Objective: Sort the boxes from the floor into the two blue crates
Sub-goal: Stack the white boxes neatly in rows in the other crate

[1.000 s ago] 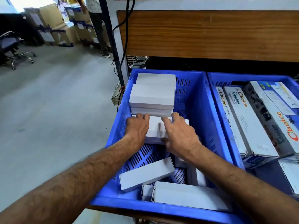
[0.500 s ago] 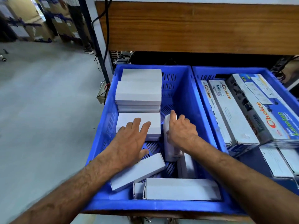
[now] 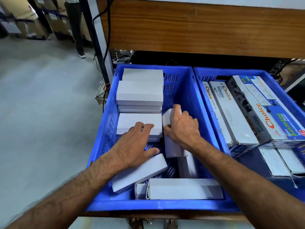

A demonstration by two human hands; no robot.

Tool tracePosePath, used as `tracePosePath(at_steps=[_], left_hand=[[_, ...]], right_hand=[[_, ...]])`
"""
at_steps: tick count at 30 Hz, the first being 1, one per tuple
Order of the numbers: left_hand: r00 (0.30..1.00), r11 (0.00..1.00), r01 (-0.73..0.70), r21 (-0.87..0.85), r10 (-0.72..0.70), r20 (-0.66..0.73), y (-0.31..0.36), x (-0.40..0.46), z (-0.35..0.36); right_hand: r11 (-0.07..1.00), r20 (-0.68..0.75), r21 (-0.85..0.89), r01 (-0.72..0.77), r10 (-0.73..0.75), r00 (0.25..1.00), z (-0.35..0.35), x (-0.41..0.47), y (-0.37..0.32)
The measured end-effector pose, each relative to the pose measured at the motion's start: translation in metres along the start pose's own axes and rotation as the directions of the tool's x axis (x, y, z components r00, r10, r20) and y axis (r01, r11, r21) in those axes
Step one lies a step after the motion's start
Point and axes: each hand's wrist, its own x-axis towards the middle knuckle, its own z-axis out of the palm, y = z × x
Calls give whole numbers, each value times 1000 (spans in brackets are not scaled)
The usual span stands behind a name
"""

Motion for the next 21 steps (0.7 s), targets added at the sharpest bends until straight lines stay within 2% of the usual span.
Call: tracePosePath(at_steps=[2, 5, 8, 12, 14, 17, 19, 21], left_hand=[[996, 983, 52, -178, -38, 80, 2, 4, 0], [975, 886, 153, -437, -65, 210, 9, 9, -2], [986, 812, 142, -566, -67, 152, 19, 11, -4], [1000, 771, 11, -636, -20, -7, 27, 16, -13], [998, 844, -4, -537, -29, -54, 20, 18, -23], [994, 973, 50, -223, -71, -88, -4, 20, -39], [993, 994, 111, -14, -112, -42, -18, 23, -45], [987, 976, 158, 150, -162, 16, -26, 30, -45]], right_hand=[[995, -109, 89, 42, -32, 994, -14, -13, 1], [962, -219, 258, 92, -35, 975, -33, -33, 5], [893, -285, 432, 127, 1, 958, -48, -45, 8], [742, -286, 659, 126, 91, 954, -60, -46, 3], [668, -247, 737, 105, 122, 961, -56, -46, -4], [527, -33, 848, -65, 174, 984, -38, -42, -15], [434, 123, 881, -187, 173, 977, -24, -35, -21], [407, 207, 877, -255, 159, 965, -12, -26, -26]])
